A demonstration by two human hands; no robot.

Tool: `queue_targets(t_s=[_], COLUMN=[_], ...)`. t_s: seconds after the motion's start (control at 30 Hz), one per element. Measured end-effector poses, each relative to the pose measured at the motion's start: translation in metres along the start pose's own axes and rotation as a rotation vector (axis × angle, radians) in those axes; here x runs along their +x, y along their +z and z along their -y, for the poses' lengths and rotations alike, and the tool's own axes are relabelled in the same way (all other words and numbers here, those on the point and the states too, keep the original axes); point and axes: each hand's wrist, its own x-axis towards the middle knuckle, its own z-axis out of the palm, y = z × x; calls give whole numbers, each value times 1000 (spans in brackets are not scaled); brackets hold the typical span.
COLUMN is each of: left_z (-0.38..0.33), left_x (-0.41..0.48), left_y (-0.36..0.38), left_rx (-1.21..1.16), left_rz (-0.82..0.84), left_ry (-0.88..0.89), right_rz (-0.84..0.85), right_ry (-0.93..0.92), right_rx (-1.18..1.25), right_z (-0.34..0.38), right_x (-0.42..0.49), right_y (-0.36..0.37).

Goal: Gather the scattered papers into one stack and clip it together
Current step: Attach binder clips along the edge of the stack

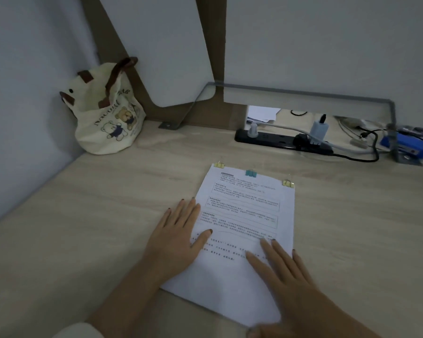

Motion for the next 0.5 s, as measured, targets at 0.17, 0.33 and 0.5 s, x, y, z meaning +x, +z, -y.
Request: queue_targets(t_s=[0.17, 0.33, 0.5], left_z=[56, 73, 106], left_x=[17, -1, 11], left_y=[-19, -19, -16], left_rx=[71, -41, -22], left_rz=[18, -29, -133], left_ry=[-156, -258, -323], right_rz=[-17, -22, -37], right_ry=[-82, -115, -126], right_rx=[72, 118, 130], right_z=[39, 74, 92], right_x=[64, 131, 176], right_y=[-25, -26, -26])
